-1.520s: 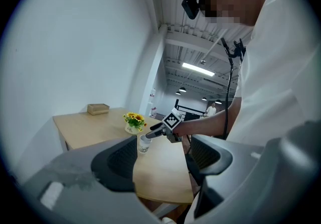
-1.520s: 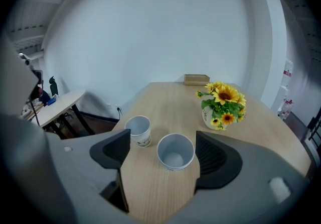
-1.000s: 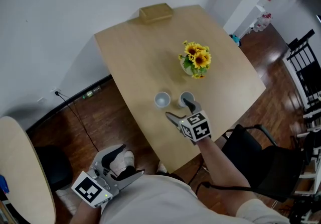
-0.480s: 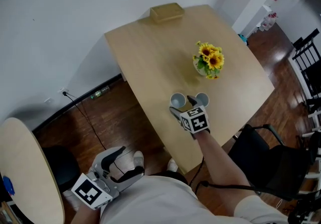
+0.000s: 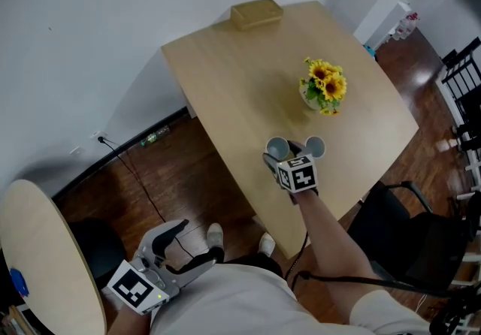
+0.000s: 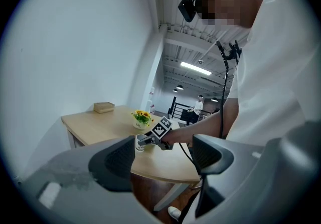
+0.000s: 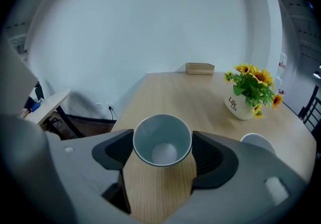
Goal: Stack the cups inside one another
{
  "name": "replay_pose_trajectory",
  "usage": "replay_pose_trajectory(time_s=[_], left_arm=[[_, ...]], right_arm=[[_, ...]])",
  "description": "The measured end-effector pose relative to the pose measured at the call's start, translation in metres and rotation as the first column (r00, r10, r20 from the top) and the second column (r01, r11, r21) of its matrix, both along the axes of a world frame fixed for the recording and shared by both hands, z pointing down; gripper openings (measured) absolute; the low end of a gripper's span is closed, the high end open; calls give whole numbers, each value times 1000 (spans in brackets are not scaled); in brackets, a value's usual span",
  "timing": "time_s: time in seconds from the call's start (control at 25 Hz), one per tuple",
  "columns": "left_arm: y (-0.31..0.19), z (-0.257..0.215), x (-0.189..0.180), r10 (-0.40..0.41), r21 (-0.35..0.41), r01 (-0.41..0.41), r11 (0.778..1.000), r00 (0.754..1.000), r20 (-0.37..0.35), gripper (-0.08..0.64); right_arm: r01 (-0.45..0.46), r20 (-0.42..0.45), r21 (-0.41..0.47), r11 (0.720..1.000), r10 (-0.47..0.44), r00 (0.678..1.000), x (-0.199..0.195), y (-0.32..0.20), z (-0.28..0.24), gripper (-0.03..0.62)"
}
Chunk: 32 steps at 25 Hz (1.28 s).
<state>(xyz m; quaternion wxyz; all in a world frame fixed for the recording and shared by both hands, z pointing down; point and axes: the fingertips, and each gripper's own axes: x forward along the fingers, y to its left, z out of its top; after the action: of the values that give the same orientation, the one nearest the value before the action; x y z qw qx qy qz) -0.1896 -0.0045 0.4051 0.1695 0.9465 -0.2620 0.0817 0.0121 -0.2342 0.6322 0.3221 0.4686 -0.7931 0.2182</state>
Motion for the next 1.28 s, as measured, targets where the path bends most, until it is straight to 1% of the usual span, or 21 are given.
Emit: replay_pose_trajectory(time_s=[0.2, 0.36, 0.48, 0.72, 1.0, 1.28], left_arm=[[-1, 0, -2, 17, -3, -17, 1000, 1000, -3, 367], [-1, -3, 1, 37, 3, -37, 999, 999, -21, 367], [-1, -2, 8, 60, -6, -61, 998, 998, -23, 367], [1, -9, 31, 107, 22, -106, 994, 993, -55, 367], [8, -11, 54, 132, 33, -130, 991, 988, -77, 367], [10, -12, 76, 141, 45, -138, 989, 988, -68, 367]], right_arm=[[-7, -2, 11, 1000, 7, 1000, 0, 2, -6, 360], [8, 15, 25, 1000, -8, 1000, -6, 10, -22, 360], [27, 37, 43, 999, -29, 999, -11, 15, -41, 360], [58, 56, 76, 995, -63, 996, -9, 28, -82, 360], [53, 63, 110, 992, -60, 996, 19, 35, -118, 360], [20, 49, 127, 992, -27, 998, 66, 31, -135, 360]])
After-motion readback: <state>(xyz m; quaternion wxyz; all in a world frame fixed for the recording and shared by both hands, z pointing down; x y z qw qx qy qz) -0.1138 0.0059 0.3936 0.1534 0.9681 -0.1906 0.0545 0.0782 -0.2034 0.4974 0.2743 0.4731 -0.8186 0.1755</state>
